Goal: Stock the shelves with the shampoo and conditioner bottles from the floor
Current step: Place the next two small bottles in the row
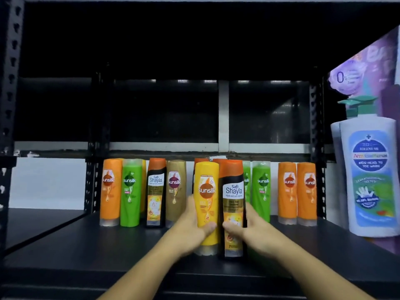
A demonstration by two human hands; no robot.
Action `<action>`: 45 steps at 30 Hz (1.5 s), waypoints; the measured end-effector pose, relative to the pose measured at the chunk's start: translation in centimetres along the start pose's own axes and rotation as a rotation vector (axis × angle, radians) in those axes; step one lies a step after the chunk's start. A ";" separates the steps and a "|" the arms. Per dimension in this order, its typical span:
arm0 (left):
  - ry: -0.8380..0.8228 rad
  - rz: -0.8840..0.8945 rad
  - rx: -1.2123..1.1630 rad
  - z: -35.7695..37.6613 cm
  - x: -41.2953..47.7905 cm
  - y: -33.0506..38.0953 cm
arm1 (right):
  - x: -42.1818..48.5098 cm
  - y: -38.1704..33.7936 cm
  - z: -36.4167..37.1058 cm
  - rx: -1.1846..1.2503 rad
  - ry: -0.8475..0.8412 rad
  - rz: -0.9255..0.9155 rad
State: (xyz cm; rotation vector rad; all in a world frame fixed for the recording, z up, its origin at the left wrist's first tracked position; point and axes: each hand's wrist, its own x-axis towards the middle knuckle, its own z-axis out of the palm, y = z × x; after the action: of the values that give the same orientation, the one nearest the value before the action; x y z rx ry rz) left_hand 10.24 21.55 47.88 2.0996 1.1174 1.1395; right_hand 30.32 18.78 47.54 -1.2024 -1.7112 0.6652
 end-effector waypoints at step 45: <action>0.176 -0.076 0.322 1.3 8.2 -6.8 | 8.0 5.5 1.9 -0.245 0.235 0.049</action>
State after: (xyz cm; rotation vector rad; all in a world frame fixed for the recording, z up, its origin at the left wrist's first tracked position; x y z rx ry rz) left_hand 11.01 32.07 45.86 2.2012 1.5393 1.1914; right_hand 30.09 28.39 45.11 -1.4358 -1.6001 0.3321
